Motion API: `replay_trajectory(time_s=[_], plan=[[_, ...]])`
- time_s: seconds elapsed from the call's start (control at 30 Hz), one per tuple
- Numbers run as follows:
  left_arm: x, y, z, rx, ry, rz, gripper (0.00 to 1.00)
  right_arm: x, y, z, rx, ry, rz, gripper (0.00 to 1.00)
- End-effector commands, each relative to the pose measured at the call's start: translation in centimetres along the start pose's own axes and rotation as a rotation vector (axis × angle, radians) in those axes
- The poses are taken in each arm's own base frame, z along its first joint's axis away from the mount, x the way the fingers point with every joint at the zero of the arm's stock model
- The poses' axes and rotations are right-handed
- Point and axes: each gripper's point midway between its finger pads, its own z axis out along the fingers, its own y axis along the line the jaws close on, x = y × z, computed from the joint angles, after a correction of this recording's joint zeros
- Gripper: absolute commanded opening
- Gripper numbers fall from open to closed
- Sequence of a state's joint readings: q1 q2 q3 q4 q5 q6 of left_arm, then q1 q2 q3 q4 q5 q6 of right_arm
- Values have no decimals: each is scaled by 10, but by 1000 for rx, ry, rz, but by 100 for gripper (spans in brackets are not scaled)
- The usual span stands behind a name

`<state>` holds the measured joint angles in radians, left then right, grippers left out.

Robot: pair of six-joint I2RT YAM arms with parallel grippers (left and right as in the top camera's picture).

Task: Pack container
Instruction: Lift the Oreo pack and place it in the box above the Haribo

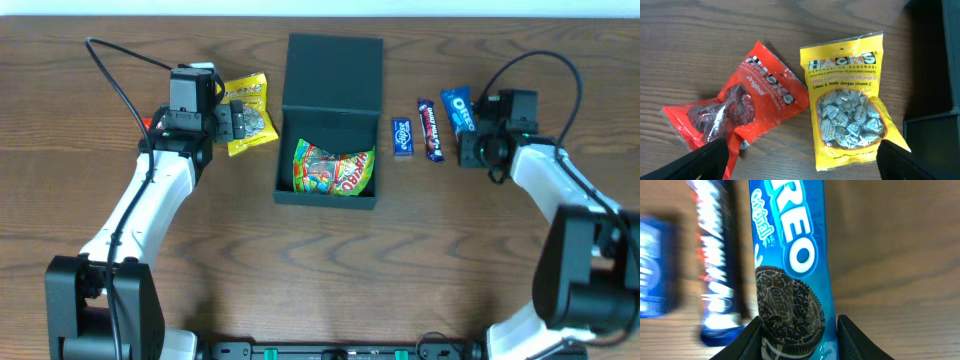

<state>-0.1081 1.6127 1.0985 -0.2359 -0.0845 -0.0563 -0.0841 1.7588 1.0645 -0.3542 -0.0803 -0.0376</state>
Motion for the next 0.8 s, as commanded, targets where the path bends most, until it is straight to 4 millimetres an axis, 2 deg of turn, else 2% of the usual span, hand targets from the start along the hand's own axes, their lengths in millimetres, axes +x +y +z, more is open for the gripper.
replay_trajectory(time_s=[0.0,0.07,0.17,0.23,0.3,0.37,0.47,0.63,0.67,0.77], plan=[[-12,1,-7,2,-29,-17,95,-57,13,-59,-54,-222,-26,1],[-12,1,-7,1,-29,-18,95,-76,22,-86,-61,-319,-91,1],[-12,1,-7,1,-30,-17,95,-91,49,-118,-112,-424,-266,1],[-12,1,-7,1,-30,-17,95,-97,81,-137,-186,-492,-377,1],[-14,1,-8,2,-37,-19,95,-95,115,-145,-268,-532,-515,1],[-18,1,-12,4,-49,-20,95,-87,147,-149,-337,-562,-687,1],[-27,2,-25,8,-87,-26,95,-78,176,-152,-363,-590,-857,1],[-52,13,-62,7,-191,-53,95,-63,203,-142,-395,-584,-1001,1],[-62,20,-78,1,-236,-68,95,-57,210,-135,-403,-574,-1052,1],[-71,29,-97,-8,-284,-74,95,-46,222,-120,-425,-549,-1125,1]])
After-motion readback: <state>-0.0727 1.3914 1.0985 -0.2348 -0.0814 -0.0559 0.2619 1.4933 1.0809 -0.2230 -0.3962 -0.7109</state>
